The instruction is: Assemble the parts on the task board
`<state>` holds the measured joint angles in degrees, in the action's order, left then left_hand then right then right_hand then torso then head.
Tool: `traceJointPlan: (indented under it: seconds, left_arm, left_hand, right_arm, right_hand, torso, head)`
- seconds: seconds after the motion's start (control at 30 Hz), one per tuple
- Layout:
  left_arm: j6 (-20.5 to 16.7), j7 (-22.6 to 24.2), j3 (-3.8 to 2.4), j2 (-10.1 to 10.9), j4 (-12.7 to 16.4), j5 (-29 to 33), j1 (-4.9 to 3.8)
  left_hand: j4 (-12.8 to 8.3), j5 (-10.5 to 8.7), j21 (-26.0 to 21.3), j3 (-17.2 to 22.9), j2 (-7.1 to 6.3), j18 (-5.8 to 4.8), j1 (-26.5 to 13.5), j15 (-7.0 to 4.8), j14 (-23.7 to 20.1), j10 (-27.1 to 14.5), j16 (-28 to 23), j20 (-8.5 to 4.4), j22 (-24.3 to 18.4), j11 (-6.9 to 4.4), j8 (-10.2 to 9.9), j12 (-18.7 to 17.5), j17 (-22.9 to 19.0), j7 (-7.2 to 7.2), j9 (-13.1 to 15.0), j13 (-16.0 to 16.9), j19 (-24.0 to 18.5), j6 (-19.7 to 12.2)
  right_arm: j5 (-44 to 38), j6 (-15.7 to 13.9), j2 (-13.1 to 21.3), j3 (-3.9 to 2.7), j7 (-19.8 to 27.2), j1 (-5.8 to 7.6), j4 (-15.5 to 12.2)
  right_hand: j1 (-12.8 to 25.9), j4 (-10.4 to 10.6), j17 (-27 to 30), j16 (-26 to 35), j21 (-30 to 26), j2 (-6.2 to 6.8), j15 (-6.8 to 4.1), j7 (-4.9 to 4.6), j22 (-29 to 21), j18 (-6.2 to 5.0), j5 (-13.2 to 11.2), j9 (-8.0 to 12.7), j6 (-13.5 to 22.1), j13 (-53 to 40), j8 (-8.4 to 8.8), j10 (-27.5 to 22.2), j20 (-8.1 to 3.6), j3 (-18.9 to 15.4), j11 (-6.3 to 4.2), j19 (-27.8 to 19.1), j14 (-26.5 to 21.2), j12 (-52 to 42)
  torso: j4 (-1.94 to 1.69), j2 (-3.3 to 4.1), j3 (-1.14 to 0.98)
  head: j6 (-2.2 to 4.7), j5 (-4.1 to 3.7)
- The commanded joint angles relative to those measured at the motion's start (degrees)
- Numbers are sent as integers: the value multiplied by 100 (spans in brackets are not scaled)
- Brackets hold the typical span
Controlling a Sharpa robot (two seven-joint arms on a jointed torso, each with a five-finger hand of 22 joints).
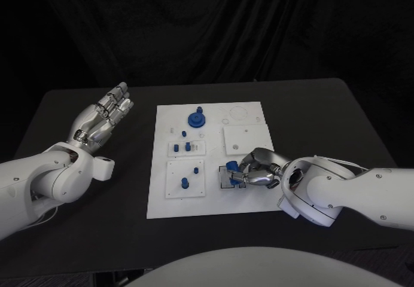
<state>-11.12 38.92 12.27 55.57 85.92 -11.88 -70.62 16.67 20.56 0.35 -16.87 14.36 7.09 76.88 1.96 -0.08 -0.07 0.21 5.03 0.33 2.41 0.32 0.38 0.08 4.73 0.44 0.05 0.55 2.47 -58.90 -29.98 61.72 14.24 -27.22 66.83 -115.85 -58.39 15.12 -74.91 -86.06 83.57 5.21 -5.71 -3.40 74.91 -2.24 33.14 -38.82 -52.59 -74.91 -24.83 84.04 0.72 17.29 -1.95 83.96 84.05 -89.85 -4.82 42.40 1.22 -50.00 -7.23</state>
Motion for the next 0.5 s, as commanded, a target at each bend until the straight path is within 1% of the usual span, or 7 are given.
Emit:
traceJointPlan:
  seconds: [0.03, 0.1, 0.13, 0.2, 0.27, 0.4, 0.5]
  left_arm:
    - [47, 307, -5, -6, 18, 17, 9]
    - [51, 303, -5, -6, 20, 17, 9]
    - [53, 301, -5, -7, 20, 17, 9]
    - [57, 294, -5, -8, 21, 17, 9]
    - [63, 290, -5, -8, 20, 17, 9]
    - [68, 287, -5, -10, 17, 17, 9]
    - [72, 285, -5, -13, 13, 17, 9]
  left_hand:
    - [-11, 38, 14, 32, 4, 0, 75, 39, 8, 7, -21, 37, 7, 38, 22, -38, -8, 38, 10, -5, 4, -2]
    - [-13, 44, 14, 34, 2, -1, 84, 41, 8, 7, -21, 38, 7, 39, 22, -38, -8, 39, 10, -5, 5, -2]
    - [-13, 44, 14, 34, 2, -1, 84, 41, 8, 7, -21, 38, 7, 39, 22, -38, -8, 39, 10, -5, 5, -2]
    - [-14, 51, 15, 36, 0, -2, 95, 46, 8, 7, -21, 40, 7, 40, 22, -38, -8, 40, 9, -5, 5, -3]
    - [-14, 51, 15, 36, 0, -2, 95, 46, 8, 7, -21, 40, 7, 40, 22, -38, -8, 40, 9, -5, 5, -3]
    - [-14, 58, 15, 38, -3, -6, 108, 55, 8, 7, -21, 45, 7, 40, 22, -38, -8, 41, 9, -5, 5, -3]
    - [-15, 61, 15, 40, -5, -8, 115, 59, 8, 7, -21, 47, 7, 41, 22, -38, -8, 41, 9, -5, 5, -2]
  right_arm:
    - [125, 35, -25, -1, 43, -10, 31]
    - [127, 58, -45, -1, 32, -10, 51]
    - [127, 73, -52, -1, 23, -10, 57]
    - [128, 105, -68, -2, 3, -10, 68]
    - [128, 141, -80, -2, -14, -10, 71]
    - [129, 185, -88, -2, -26, -10, 74]
    - [129, 204, -89, -2, -28, -10, 77]
  right_hand:
    - [135, 53, -498, 28, -54, -8, 68, 55, 1251, 32, -305, 26, -28, -1509, 49, 596, 50, -3, 55, 290, 415, -15]
    - [172, 97, -468, 41, -85, -13, 80, 40, 1240, 23, -530, 49, -4, -1509, 83, 596, 63, -54, 68, 276, 409, -15]
    - [174, 102, -465, 42, -87, -15, 81, 38, 1240, 23, -564, 54, -2, -1509, 88, 596, 65, -62, 70, 275, 408, -15]
    - [193, 117, -445, 50, -111, -23, 89, 29, 1232, 17, -722, 73, 11, -1509, 112, 596, 74, -108, 79, 265, 404, -15]
    - [208, 125, -416, 62, -131, -26, 95, 21, 1225, 12, -830, 87, 28, -1509, 132, 596, 80, -144, 86, 256, 399, -15]
    - [252, 129, -387, 74, -175, 6, 104, 7, 1209, 1, -873, 107, 56, -1509, 159, 596, 88, -235, 98, 237, 393, -15]
    - [275, 129, -379, 78, -182, 14, 109, 2, 1207, -1, -928, 116, 68, -1509, 172, 596, 93, -288, 103, 234, 391, -15]
  torso:
    - [-3, 1, 2]
    - [-2, 1, 3]
    - [0, 1, 0]
    - [-1, 0, 0]
    - [-2, 0, 4]
    - [3, 0, 1]
    - [1, 2, 0]
  head:
    - [0, 10]
    - [0, 12]
    - [0, 15]
    - [0, 24]
    - [0, 25]
    - [0, 37]
    - [0, 29]
